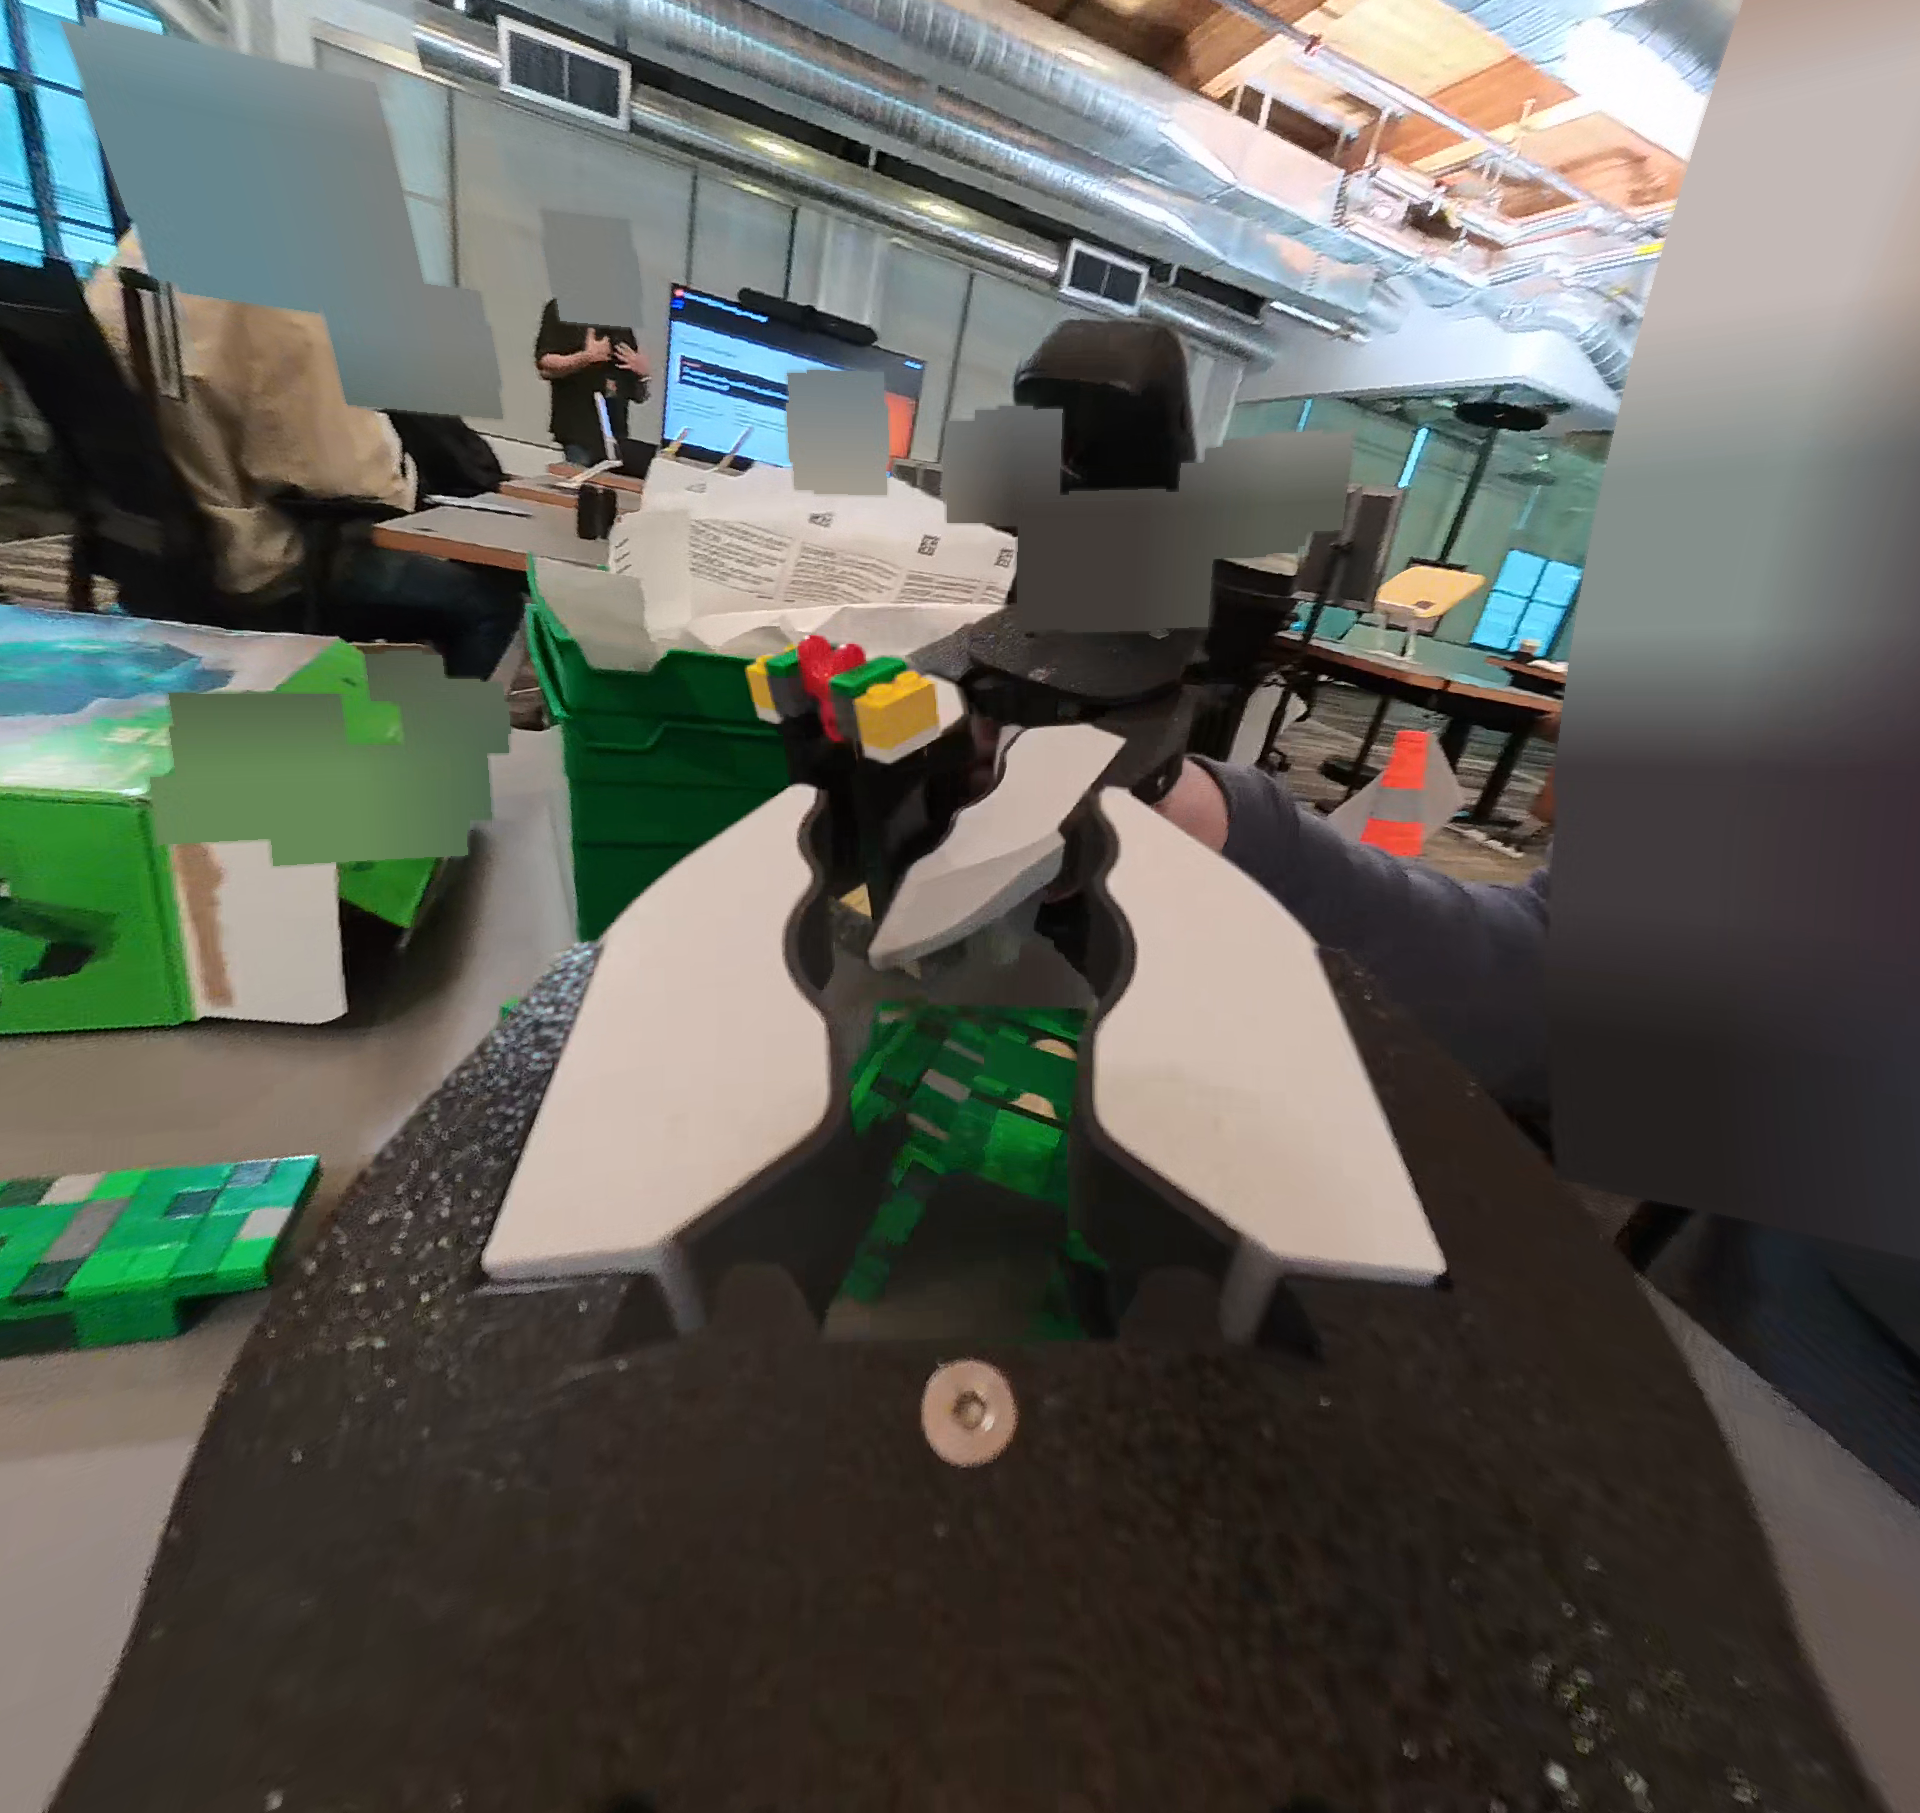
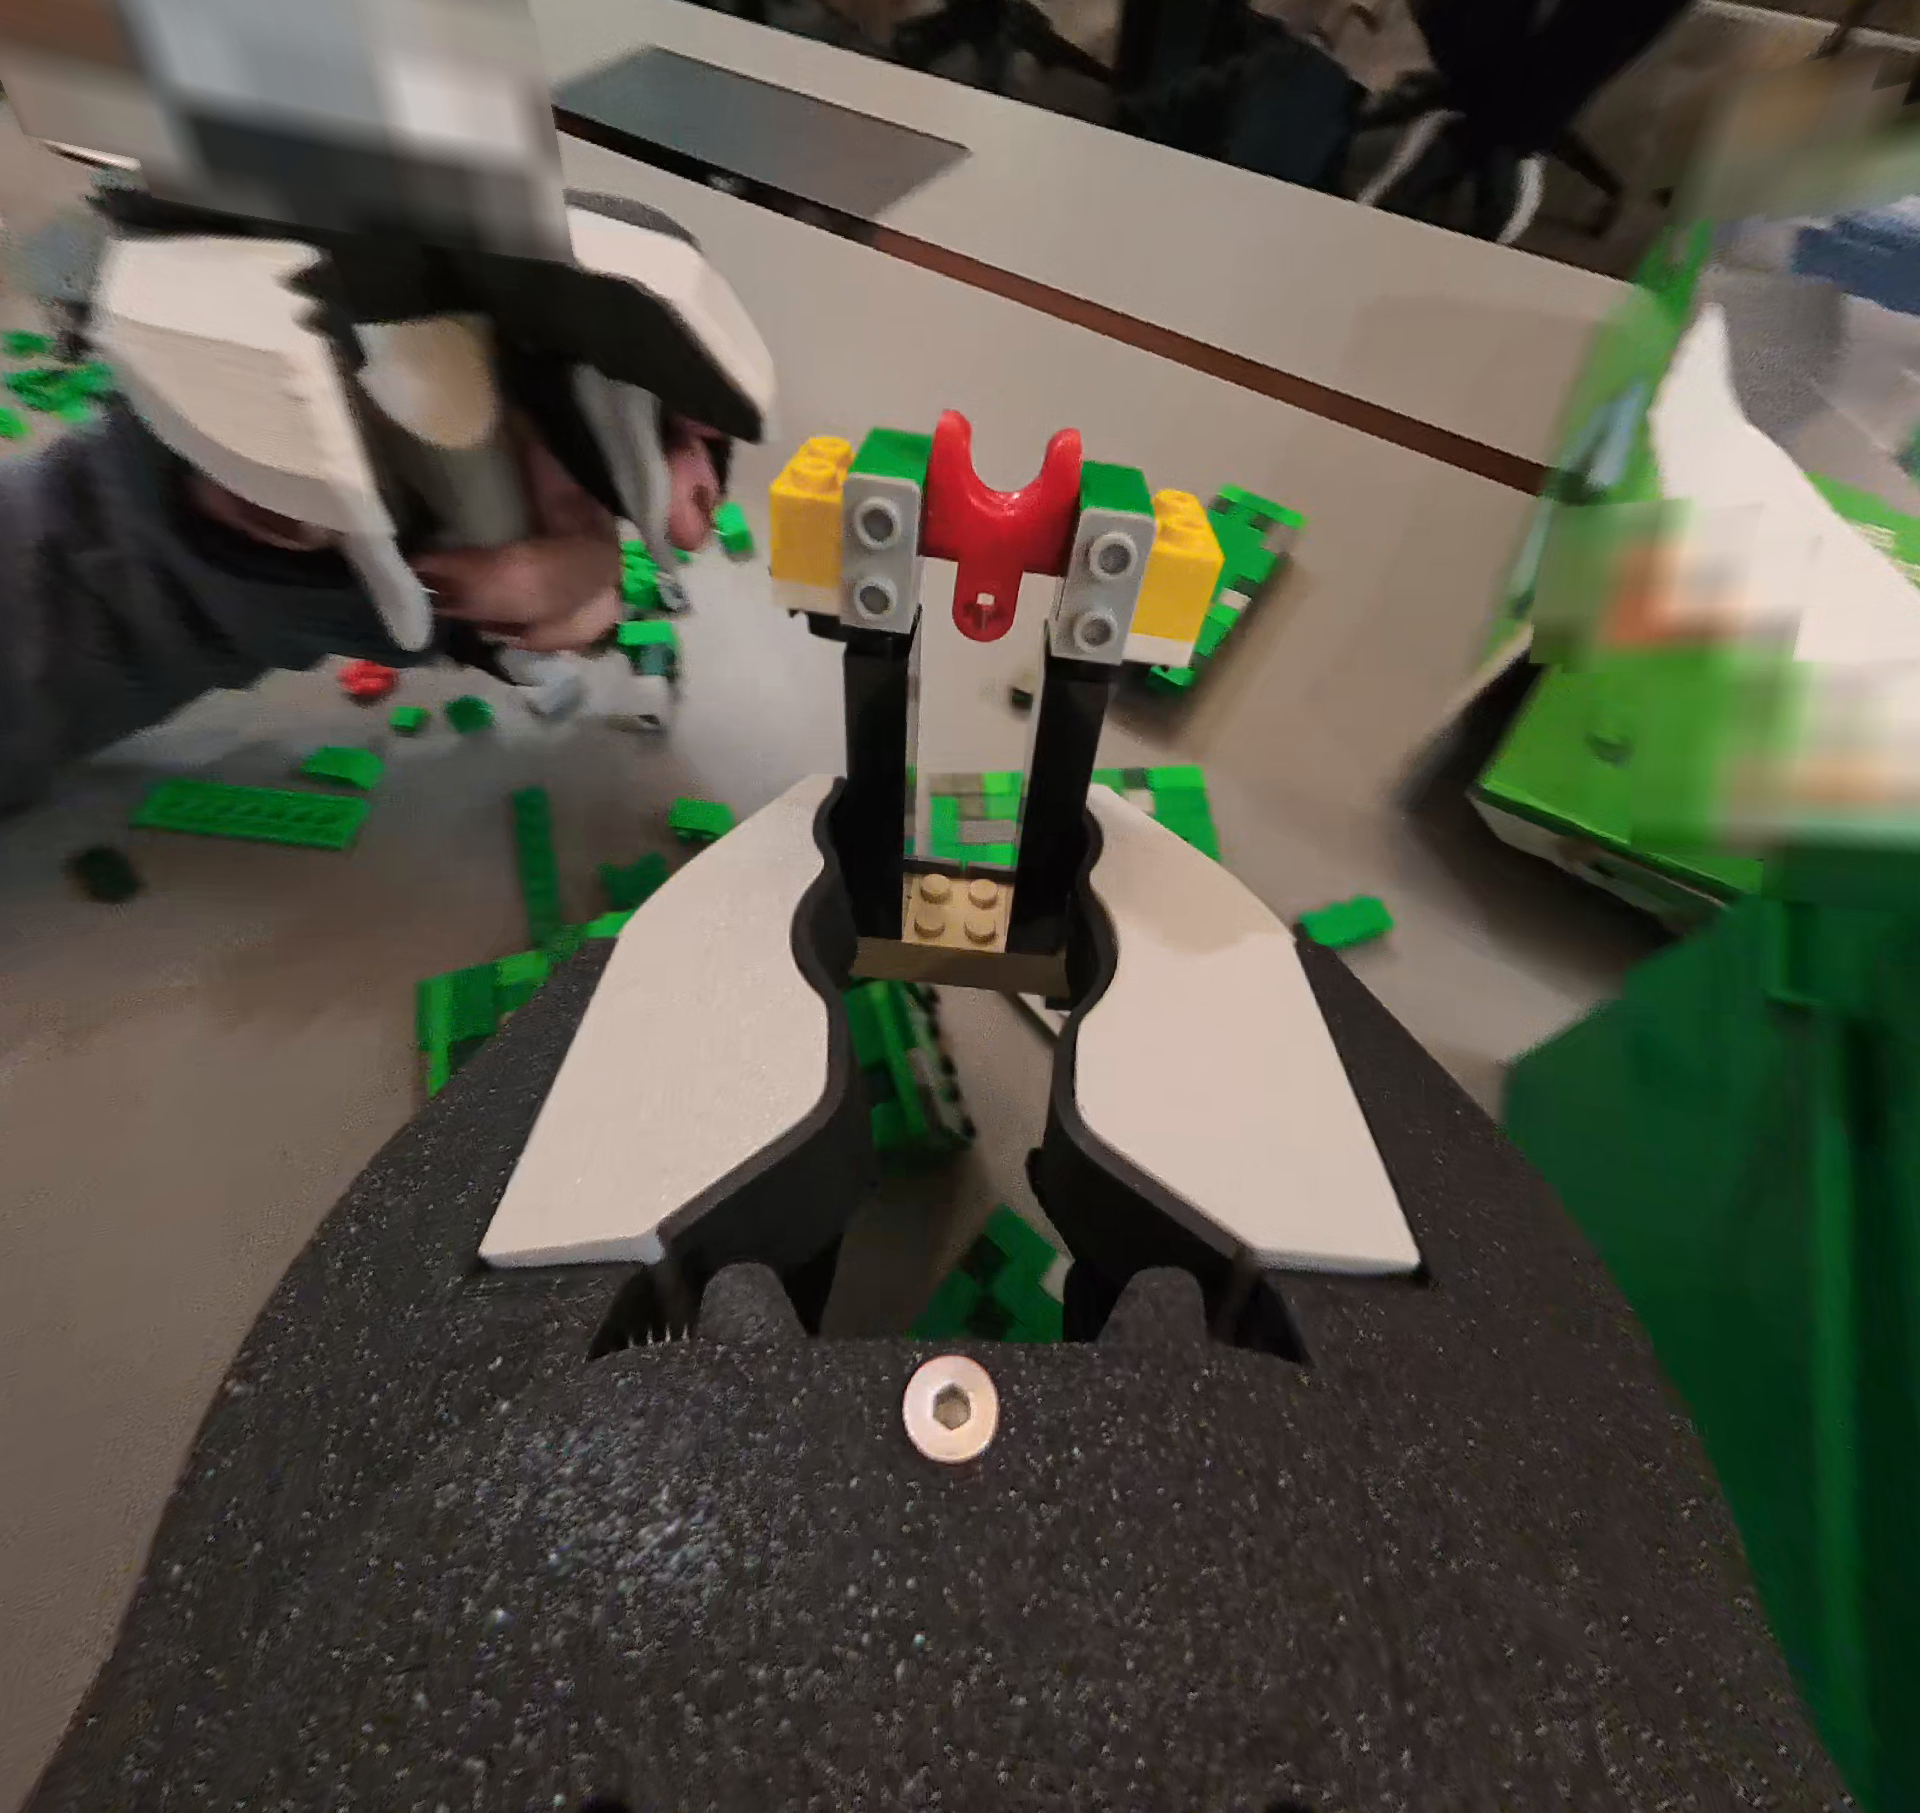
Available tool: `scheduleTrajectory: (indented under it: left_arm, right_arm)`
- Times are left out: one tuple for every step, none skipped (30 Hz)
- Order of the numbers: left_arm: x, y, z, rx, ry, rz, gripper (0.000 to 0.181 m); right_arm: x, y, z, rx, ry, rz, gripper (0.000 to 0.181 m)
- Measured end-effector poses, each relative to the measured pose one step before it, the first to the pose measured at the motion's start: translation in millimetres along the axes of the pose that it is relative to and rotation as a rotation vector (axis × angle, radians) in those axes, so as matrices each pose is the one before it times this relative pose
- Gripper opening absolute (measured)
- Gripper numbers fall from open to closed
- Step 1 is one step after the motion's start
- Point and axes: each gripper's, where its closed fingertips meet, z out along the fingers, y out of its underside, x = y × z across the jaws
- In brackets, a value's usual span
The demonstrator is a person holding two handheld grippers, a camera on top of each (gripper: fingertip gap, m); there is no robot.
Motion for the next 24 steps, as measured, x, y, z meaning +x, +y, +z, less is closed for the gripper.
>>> scheduleTrajectory:
  left_arm:
    - [-1.21,0.68,0.56,-0.0044,-0.0129,0.0105,0.045]
    - [-0.67,0.83,0.77,-0.0063,-0.0085,0.0078,0.046]
    - [-0.55,1.08,0.78,-0.0078,-0.0063,0.0059,0.046]
    - [-0.59,0.81,0.81,-0.0061,-0.0066,0.0047,0.047]
    - [-0.42,0.74,0.60,-0.0045,-0.0055,0.0033,0.047]
    - [-0.39,0.88,0.62,-0.0046,-0.0035,0.0020,0.047]
    - [-0.67,1.10,0.58,-0.0050,-0.0046,0.0009,0.047]
    - [-1.12,1.18,0.55,-0.0058,-0.0073,0.0010,0.047]
    - [-1.26,1.55,0.49,-0.0078,-0.0082,0.0012,0.047]
    - [-0.98,1.68,0.47,-0.0094,-0.0064,0.0025,0.047]
    - [-0.80,1.38,0.46,-0.0077,-0.0064,0.0041,0.047]
    - [-0.67,0.92,0.40,-0.0058,-0.0061,0.0046,0.047]
    - [-0.44,0.72,0.36,-0.0052,-0.0046,0.0040,0.047]
    - [-0.24,0.64,0.45,-0.0052,-0.0040,0.0043,0.047]
    - [-0.46,0.71,0.25,-0.0053,-0.0045,0.0044,0.046]
    - [-0.81,0.55,0.25,-0.0043,-0.0066,0.0037,0.046]
    - [-0.86,0.45,0.24,-0.0028,-0.0071,0.0032,0.046]
    - [-0.59,0.63,0.11,-0.0038,-0.0038,0.0024,0.046]
    - [-0.59,0.72,-0.03,-0.0047,-0.0032,0.0018,0.046]
    - [-1.00,0.63,-0.26,-0.0047,-0.0070,0.0029,0.046]
    - [-1.83,0.52,-0.45,-0.0049,-0.0119,0.0040,0.046]
    - [-2.39,0.32,-0.80,-0.0044,-0.0156,0.0039,0.046]
    - [-2.80,0.07,-0.95,-0.0026,-0.0178,0.0031,0.045]
    - [-2.78,-0.11,-1.05,-0.0008,-0.0158,0.0023,0.045]
  right_arm:
    - [6.01,2.20,-1.54,-0.0159,0.0369,-0.0061,0.038]
    - [5.13,2.05,-1.16,-0.0162,0.0315,-0.0054,0.037]
    - [5.93,2.43,-1.12,-0.0178,0.0368,-0.0011,0.038]
    - [6.02,3.69,-0.54,-0.0241,0.0364,-0.0019,0.037]
    - [5.14,6.09,0.13,-0.0397,0.0280,-0.0030,0.037]
    - [4.47,7.79,0.85,-0.0502,0.0222,-0.0029,0.038]
    - [3.64,7.70,1.25,-0.0481,0.0174,-0.0021,0.038]
    - [3.16,5.80,1.08,-0.0329,0.0152,-0.0024,0.038]
    - [2.71,3.79,0.93,-0.0186,0.0142,0.0013,0.038]
    - [2.13,2.57,0.76,-0.0130,0.0083,0.0040,0.037]
    - [1.77,2.59,0.91,-0.0141,0.0073,0.0039,0.038]
    - [1.86,3.16,1.27,-0.0183,0.0075,0.0020,0.037]
    - [2.17,3.64,1.43,-0.0207,0.0101,0.0003,0.037]
    - [1.92,4.17,1.75,-0.0233,0.0106,-0.0029,0.038]
    - [1.78,4.01,1.65,-0.0230,0.0104,-0.0046,0.038]
    - [1.02,3.46,1.67,-0.0206,0.0072,-0.0037,0.038]
    - [0.54,2.59,1.42,-0.0161,0.0040,-0.0026,0.038]
    - [0.31,1.80,1.24,-0.0120,0.0033,-0.0013,0.038]
    - [-0.01,1.25,1.15,-0.0081,0.0007,-0.0017,0.038]
    - [-0.52,0.63,1.11,-0.0031,-0.0033,-0.0011,0.038]
    - [-0.33,0.40,1.06,-0.0001,-0.0037,0.0019,0.038]
    - [-0.36,0.30,1.22,0.0020,-0.0045,0.0027,0.038]
    - [-0.58,0.27,1.18,0.0025,-0.0082,0.0042,0.038]
    - [-1.15,0.58,1.20,0.0025,-0.0124,0.0051,0.038]
